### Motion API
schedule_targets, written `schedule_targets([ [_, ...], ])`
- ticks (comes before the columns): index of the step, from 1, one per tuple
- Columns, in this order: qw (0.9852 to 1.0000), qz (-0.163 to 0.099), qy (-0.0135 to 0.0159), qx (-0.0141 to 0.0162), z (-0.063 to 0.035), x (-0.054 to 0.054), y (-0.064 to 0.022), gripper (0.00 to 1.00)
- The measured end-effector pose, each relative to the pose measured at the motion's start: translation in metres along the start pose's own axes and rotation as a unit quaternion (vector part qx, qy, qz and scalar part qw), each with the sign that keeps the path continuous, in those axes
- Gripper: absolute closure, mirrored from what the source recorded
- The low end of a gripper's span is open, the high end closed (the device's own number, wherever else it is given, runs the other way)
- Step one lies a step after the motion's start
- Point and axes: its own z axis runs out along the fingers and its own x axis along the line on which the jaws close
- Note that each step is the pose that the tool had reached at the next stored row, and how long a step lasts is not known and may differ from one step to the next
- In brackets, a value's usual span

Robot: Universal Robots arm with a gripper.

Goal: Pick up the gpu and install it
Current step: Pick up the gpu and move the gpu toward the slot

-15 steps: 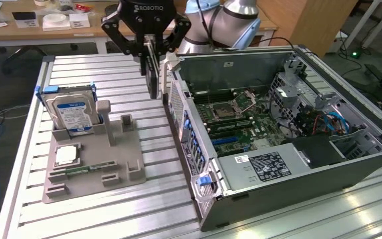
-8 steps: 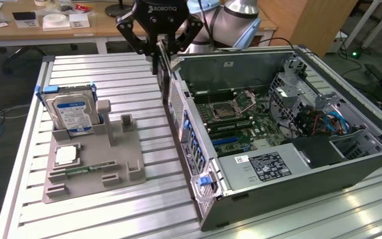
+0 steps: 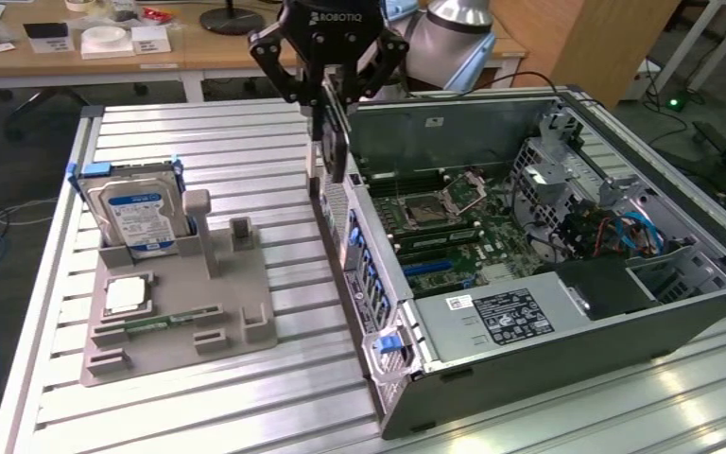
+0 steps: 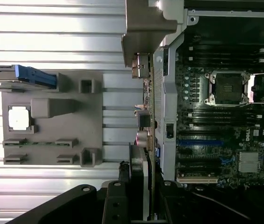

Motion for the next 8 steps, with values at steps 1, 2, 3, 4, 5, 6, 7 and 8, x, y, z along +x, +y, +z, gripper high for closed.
schedule_targets([
  [1, 1.0000, 0.000, 0.0000, 0.0001, 0.0002, -0.002, 0.0000, 0.72],
  [2, 1.0000, 0.000, 0.0000, 0.0001, 0.0004, -0.004, 0.0000, 0.72],
  [3, 1.0000, 0.000, 0.0000, 0.0002, 0.0006, -0.005, 0.0000, 0.72],
  [4, 1.0000, 0.000, 0.0000, 0.0001, 0.0008, -0.007, 0.0001, 0.72],
  [5, 1.0000, 0.000, 0.0000, 0.0001, 0.0010, -0.009, 0.0001, 0.72],
  [6, 1.0000, 0.000, 0.0000, 0.0001, 0.0012, -0.011, 0.0001, 0.72],
  [7, 1.0000, 0.000, 0.0000, 0.0001, 0.0014, -0.013, 0.0001, 0.72],
  [8, 1.0000, 0.000, 0.0000, 0.0002, 0.0015, -0.014, 0.0001, 0.72],
])
